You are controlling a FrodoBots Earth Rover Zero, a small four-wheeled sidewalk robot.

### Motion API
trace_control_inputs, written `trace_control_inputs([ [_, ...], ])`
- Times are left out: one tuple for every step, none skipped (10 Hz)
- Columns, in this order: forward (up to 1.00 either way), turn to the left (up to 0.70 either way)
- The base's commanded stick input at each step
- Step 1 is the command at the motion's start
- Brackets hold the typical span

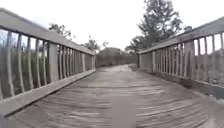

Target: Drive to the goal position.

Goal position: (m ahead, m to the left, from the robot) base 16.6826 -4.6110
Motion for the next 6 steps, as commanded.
trace_control_inputs([
  [0.70,0.00],
  [0.70,0.00],
  [0.70,0.00],
  [0.70,0.00],
  [0.70,0.00],
  [0.70,0.00],
])
